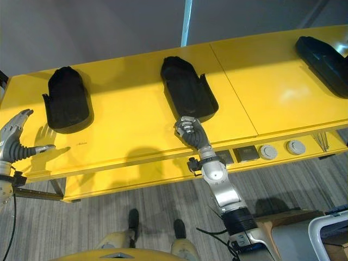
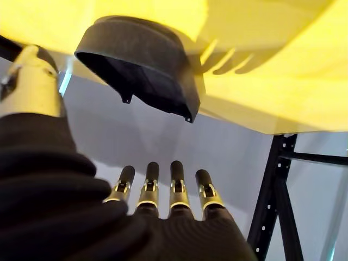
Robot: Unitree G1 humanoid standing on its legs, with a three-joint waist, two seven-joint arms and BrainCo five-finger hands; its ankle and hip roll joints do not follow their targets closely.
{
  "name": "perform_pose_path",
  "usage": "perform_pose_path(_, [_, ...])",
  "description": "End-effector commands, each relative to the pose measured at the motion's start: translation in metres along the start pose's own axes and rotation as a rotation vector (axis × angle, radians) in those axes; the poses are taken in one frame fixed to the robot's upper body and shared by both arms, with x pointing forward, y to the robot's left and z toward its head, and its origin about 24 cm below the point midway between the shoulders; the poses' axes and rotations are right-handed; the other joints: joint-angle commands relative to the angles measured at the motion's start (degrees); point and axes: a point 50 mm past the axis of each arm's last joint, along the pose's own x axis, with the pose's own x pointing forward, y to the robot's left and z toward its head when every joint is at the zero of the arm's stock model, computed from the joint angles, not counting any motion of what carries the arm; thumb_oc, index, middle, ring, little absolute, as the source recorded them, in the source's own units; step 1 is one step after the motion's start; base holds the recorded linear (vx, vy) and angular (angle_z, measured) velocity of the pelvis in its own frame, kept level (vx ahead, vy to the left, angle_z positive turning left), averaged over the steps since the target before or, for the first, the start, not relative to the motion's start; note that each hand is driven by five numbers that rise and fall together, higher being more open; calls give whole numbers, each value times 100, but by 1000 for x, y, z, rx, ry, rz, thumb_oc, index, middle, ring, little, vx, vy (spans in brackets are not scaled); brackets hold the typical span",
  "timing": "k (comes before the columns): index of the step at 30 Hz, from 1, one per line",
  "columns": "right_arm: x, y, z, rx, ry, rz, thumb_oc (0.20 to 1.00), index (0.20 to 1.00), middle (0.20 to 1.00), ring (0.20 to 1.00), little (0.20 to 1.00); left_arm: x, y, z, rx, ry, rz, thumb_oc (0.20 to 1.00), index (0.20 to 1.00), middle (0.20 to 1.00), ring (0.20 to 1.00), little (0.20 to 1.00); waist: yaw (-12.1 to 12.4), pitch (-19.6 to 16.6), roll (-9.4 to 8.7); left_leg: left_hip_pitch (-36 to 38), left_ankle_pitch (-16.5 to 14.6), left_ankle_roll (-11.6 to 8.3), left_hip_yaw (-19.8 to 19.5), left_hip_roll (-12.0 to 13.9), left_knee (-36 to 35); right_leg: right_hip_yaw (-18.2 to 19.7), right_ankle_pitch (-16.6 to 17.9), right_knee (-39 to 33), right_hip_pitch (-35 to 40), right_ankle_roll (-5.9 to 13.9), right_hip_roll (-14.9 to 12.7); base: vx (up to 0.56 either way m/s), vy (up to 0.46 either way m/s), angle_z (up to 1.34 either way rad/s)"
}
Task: Move parts from the plastic box to the shelf.
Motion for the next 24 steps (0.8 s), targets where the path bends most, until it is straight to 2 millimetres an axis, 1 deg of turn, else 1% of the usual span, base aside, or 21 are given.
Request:
perform_pose_path(1, [15,-1,25,17,-132,-52,200,200,200,200,200,17,22,14,-43,-91,146,1000,1000,1000,1000,1000,67,15,-95,405,-1259,-114,266,174,698,-201,-792,575,-106,310,-123,0,0,0])
perform_pose_path(6, [16,1,23,18,-128,-58,200,200,200,200,200,15,22,15,-63,-92,158,1000,1000,1000,1000,1000,81,-29,-60,430,-1256,-116,263,177,677,-217,-799,558,-75,290,-108,0,0,0])
perform_pose_path(10, [15,5,22,31,-124,-42,200,200,200,200,200,14,19,13,-77,-75,155,1000,1000,1000,1000,1000,77,-77,-67,477,-1275,-116,265,180,676,-255,-810,551,-23,273,-105,0,0,0])
perform_pose_path(13, [15,8,24,54,-134,-23,200,200,200,200,200,14,18,16,-94,-87,158,1000,1000,1000,1000,1000,73,-90,-80,495,-1285,-114,248,172,680,-262,-812,540,25,273,-106,0,0,0])
perform_pose_path(16, [13,15,38,130,-199,88,200,200,200,200,200,22,17,30,-164,-144,165,1000,1000,1000,1000,1000,34,-100,-148,502,-1304,-110,211,155,717,-269,-805,563,60,282,-116,-11,9,0])
perform_pose_path(18, [13,13,38,131,-198,89,200,200,200,200,200,22,17,31,-166,-145,165,1000,1000,1000,1000,1000,36,-96,-142,503,-1305,-109,207,153,720,-273,-807,563,65,284,-119,-9,13,2])
perform_pose_path(19, [8,17,46,151,-231,183,200,200,200,200,200,25,13,41,-231,-186,148,1000,1000,1000,1000,1000,-9,-121,-198,510,-1329,-105,176,136,750,-265,-805,575,93,289,-126,-24,31,1])
perform_pose_path(21, [1,18,62,120,-306,297,203,203,203,203,203,29,11,55,-294,-250,128,1000,1000,1000,1000,1000,-64,-172,-300,522,-1374,-102,150,130,796,-268,-801,586,134,304,-138,-25,29,7])
perform_pose_path(22, [-3,17,68,124,-334,322,533,533,533,533,533,30,10,59,-322,-263,127,1000,1000,1000,1000,1000,-79,-194,-333,532,-1394,-98,147,124,812,-271,-803,593,153,308,-148,-22,30,11])
perform_pose_path(23, [-8,13,75,121,-370,343,1000,1000,1000,1000,1000,31,9,65,-370,-283,128,1000,1000,1000,1000,1000,-114,-222,-376,547,-1422,-92,147,112,844,-258,-801,591,182,320,-155,-10,46,12])
perform_pose_path(24, [-16,7,84,133,-418,353,1000,1000,1000,1000,1000,30,9,71,-443,-312,141,1000,1000,1000,1000,1000,-205,-276,-449,591,-1475,-72,165,108,877,-230,-788,603,209,351,-166,-4,61,7])
